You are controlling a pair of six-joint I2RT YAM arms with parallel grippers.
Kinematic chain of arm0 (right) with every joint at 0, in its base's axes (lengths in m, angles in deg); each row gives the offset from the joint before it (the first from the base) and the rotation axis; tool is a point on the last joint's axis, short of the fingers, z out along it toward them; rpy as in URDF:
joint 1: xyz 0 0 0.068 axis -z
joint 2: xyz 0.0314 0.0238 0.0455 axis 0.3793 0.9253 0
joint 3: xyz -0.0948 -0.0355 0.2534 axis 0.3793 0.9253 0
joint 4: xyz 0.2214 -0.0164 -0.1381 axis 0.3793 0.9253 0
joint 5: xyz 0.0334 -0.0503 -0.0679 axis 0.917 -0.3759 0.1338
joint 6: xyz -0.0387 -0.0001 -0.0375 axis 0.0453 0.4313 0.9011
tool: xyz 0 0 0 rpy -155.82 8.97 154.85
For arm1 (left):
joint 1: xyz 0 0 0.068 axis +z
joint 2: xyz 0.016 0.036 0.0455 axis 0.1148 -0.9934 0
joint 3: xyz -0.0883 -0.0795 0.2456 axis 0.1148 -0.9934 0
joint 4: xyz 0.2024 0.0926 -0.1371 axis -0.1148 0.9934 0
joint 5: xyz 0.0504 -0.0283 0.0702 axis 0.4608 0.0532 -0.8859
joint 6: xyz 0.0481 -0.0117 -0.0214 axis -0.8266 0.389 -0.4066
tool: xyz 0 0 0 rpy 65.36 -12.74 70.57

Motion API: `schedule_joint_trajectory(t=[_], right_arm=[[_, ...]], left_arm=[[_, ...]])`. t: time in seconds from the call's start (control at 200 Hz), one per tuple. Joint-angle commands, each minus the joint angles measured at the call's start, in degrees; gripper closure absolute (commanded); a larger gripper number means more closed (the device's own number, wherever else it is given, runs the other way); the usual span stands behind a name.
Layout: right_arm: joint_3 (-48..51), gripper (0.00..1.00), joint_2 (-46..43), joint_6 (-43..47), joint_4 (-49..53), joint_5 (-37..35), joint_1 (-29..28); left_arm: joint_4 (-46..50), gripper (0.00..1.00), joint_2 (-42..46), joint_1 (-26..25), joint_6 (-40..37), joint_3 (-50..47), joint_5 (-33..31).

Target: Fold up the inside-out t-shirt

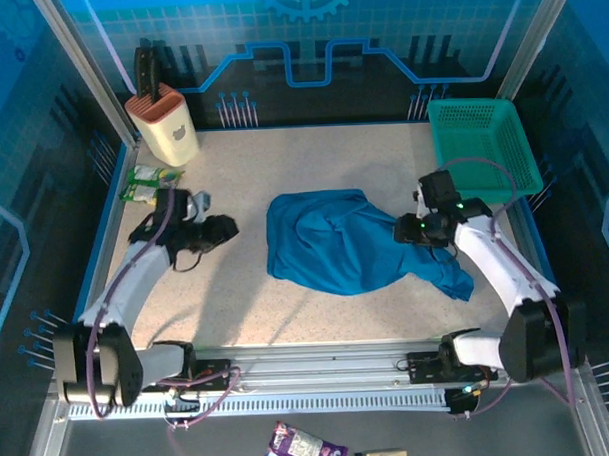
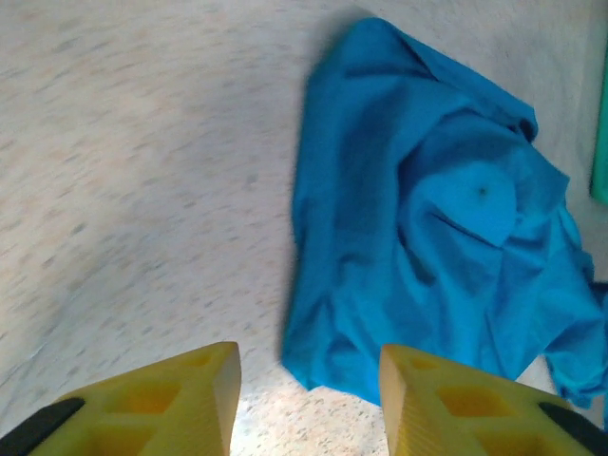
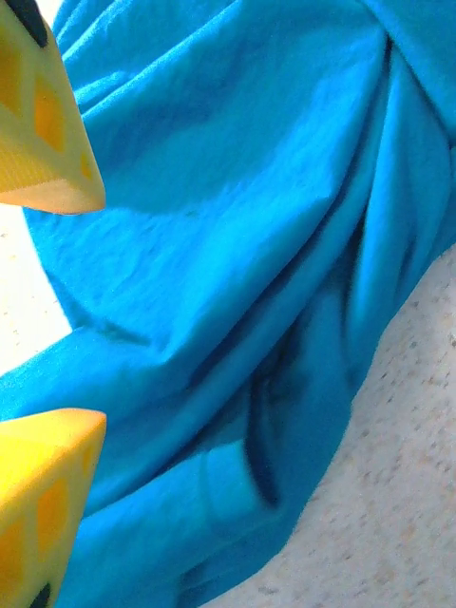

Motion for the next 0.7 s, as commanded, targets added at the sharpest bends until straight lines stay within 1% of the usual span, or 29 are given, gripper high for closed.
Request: schedule_joint_trajectory(t=[0.0, 0.085, 0.195, 0.29, 0.43, 0.495, 0.53, 0.555, 0.605, 0.63, 0.67, 0.695], right_arm=[[-2.82, 0.41, 4.60, 0.20, 0.83, -6.30, -1.93], [-3.88, 0.39, 7.79, 0.44, 1.07, -10.11, -2.05], [-3.82, 0.37, 10.81, 0.97, 0.05, -13.09, -1.93], [-3.88, 0.36, 13.20, 1.77, -0.83, -12.52, -1.35], [-2.88, 0.36, 16.53, 2.73, -1.92, -10.81, -0.78], [-2.17, 0.38, 17.81, 3.05, -2.71, -9.68, -0.48], [-2.03, 0.42, 18.35, 3.18, -2.91, -9.06, -0.21], [-2.01, 0.48, 18.63, 3.23, -2.95, -8.69, -0.12], [-2.34, 0.65, 18.58, 3.27, -3.00, -8.57, -0.11], [-2.64, 0.73, 18.25, 3.28, -3.06, -8.59, -0.09], [-3.28, 0.85, 17.39, 3.27, -3.27, -8.46, -0.11], [-4.10, 0.91, 16.70, 3.36, -3.27, -8.24, -0.09]], left_arm=[[3.08, 0.54, -8.14, -7.13, -5.17, 7.14, -6.32], [4.02, 0.51, -15.22, -12.40, -6.21, 11.77, -10.33], [5.75, 0.49, -23.92, -16.74, -6.61, 16.91, -15.13], [6.30, 0.49, -30.53, -19.14, -6.92, 19.75, -16.73], [9.09, 0.48, -37.57, -22.05, -7.72, 22.05, -27.01], [9.30, 0.49, -39.44, -22.16, -7.67, 21.67, -29.65], [9.24, 0.51, -40.01, -22.17, -7.88, 21.14, -30.38], [9.10, 0.55, -40.35, -22.16, -8.08, 20.85, -30.70], [8.87, 0.65, -40.52, -22.16, -8.56, 20.21, -31.06], [8.76, 0.73, -40.45, -22.03, -8.74, 19.99, -31.25], [8.56, 0.84, -40.08, -21.65, -9.09, 19.80, -31.56], [8.42, 0.88, -39.51, -21.22, -9.38, 19.74, -31.43]])
